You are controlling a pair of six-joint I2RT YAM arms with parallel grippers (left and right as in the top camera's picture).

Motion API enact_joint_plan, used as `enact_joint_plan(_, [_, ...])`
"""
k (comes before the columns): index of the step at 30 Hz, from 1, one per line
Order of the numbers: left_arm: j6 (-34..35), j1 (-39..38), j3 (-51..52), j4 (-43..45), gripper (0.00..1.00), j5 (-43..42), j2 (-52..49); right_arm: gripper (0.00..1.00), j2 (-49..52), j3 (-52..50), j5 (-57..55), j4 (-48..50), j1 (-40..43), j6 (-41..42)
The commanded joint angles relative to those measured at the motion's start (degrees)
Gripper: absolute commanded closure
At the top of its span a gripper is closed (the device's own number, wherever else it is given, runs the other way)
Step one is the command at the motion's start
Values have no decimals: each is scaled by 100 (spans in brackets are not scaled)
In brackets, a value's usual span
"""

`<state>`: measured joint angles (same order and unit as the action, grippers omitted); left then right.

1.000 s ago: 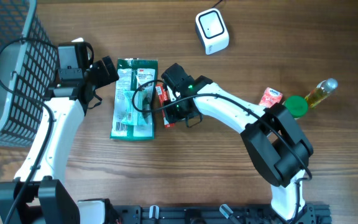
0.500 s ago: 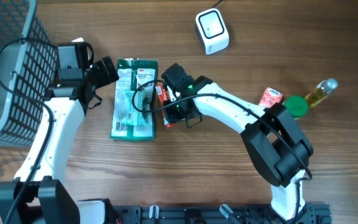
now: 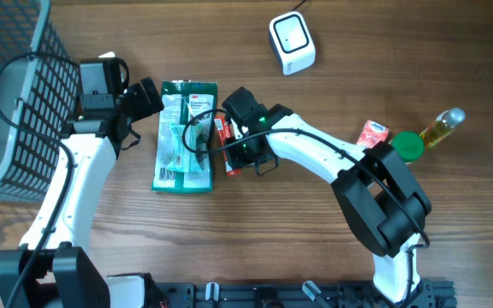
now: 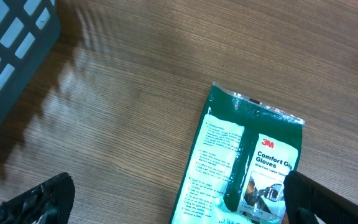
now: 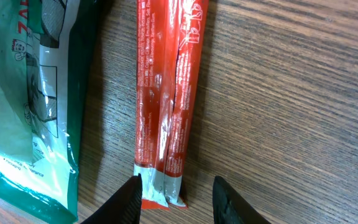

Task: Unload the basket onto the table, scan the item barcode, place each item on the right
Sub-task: 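Lower the right gripper onto the red stick's end and close it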

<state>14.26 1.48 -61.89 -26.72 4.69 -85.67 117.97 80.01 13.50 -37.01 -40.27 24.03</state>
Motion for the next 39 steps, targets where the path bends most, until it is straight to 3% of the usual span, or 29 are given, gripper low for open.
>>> enact_joint_plan(1, [-50, 20, -44, 15, 0, 55, 15, 63, 70, -55, 74, 11, -44, 55])
enact_joint_plan(39, [-50, 20, -44, 13, 0, 55, 15, 62, 70, -63, -92, 17, -103, 59])
